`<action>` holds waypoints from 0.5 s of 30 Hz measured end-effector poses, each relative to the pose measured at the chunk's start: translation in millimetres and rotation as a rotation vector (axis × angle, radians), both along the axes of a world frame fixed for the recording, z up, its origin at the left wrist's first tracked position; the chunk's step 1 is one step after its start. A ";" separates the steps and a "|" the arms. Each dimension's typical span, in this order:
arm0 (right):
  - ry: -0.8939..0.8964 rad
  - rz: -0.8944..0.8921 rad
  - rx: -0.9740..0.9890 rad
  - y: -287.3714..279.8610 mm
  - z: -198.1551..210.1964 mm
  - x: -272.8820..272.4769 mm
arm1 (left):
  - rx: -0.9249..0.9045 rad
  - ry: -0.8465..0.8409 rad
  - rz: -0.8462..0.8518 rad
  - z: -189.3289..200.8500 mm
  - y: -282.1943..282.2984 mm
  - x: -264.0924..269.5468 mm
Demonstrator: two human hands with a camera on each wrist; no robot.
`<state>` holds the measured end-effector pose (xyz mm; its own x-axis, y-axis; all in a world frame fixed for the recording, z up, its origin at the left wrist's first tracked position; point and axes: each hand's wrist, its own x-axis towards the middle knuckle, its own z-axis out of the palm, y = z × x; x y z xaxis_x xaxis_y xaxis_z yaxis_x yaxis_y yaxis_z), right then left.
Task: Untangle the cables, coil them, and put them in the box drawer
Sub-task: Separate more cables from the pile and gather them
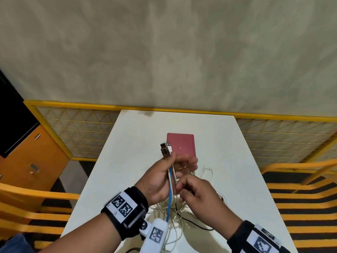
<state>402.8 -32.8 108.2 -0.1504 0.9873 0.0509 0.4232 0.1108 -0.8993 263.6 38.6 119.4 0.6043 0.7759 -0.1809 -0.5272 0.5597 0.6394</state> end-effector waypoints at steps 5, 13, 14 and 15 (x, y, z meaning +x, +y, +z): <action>0.066 -0.067 -0.011 0.5 -5.3 -3.5 | 0.013 0.053 -0.030 6.7 0.3 -0.9; 0.453 -0.135 -0.839 0.2 -23.6 0.5 | 0.016 0.065 0.128 15.6 5.4 -18.4; 0.564 -0.118 -0.920 3.5 -26.7 -3.0 | 0.013 0.076 0.111 18.0 1.8 -19.1; 0.687 -0.125 -0.951 7.1 -25.6 -7.3 | 0.005 0.096 0.087 19.3 -2.8 -19.5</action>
<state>395.5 -25.7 82.6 -0.2773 0.6780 -0.6807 -0.2216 -0.7346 -0.6414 244.1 35.8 138.7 0.5145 0.8257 -0.2311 -0.5100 0.5114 0.6917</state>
